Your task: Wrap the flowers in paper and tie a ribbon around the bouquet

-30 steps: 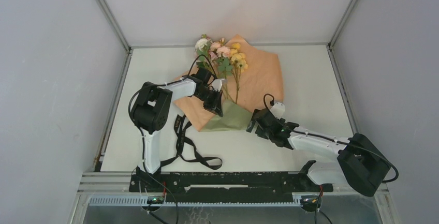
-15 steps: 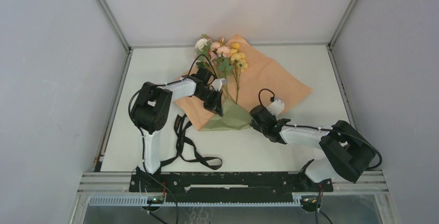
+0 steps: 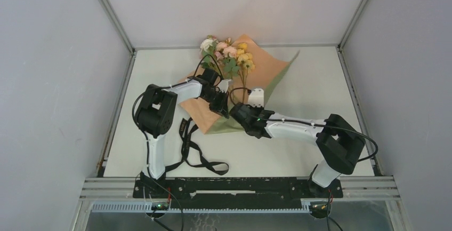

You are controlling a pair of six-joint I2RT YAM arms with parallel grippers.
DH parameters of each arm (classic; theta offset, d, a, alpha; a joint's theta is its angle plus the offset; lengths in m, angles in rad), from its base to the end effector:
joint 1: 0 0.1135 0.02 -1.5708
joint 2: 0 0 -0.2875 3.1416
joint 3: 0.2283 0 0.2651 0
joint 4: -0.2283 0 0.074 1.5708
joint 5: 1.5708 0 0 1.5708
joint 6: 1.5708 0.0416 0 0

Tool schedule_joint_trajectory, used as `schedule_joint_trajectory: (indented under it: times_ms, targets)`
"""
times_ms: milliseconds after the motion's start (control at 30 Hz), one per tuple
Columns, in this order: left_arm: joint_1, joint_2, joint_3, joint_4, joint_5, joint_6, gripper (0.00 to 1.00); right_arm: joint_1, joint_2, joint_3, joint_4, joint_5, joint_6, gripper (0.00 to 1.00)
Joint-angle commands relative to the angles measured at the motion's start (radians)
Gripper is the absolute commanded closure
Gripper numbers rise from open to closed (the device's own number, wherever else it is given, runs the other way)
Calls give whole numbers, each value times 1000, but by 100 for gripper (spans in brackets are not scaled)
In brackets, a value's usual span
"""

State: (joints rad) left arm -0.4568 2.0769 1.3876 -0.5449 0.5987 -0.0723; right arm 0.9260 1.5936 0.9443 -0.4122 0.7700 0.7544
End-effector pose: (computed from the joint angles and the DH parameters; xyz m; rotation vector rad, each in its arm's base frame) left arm 0.3779 -0.2118 0.1447 0.6840 2.7400 -0.9654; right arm 0.2150 0.2377 0.2019 0.0435 2.2534 -0.1716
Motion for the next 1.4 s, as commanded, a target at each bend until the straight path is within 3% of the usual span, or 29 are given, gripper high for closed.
schedule_joint_trajectory:
  times_ms: [0, 100, 200, 533, 667, 900, 1100, 1367]
  targets:
    - [7, 41, 30, 6, -94, 23, 100, 94, 46, 99, -15, 129, -333, 100]
    - [7, 44, 36, 5, -92, 22, 100, 158, 96, 132, 89, 106, -639, 100]
    - [9, 49, 35, 4, -90, 16, 100, 205, 154, 162, 146, 77, -819, 100]
    - [46, 18, -3, 54, -69, -59, 99, 232, 313, 186, 272, -138, -906, 100]
    - [82, -11, -3, 57, -32, -80, 84, 230, 379, 185, 287, -156, -920, 100]
    - [196, -141, 15, 31, -3, -77, 44, 215, 416, 186, 242, -164, -863, 100]
    - [341, -272, -18, 65, 52, -139, 38, 215, 414, 185, 245, -167, -851, 100]
    - [402, -379, -336, 450, 218, -517, 26, 215, 417, 185, 236, -165, -839, 100]
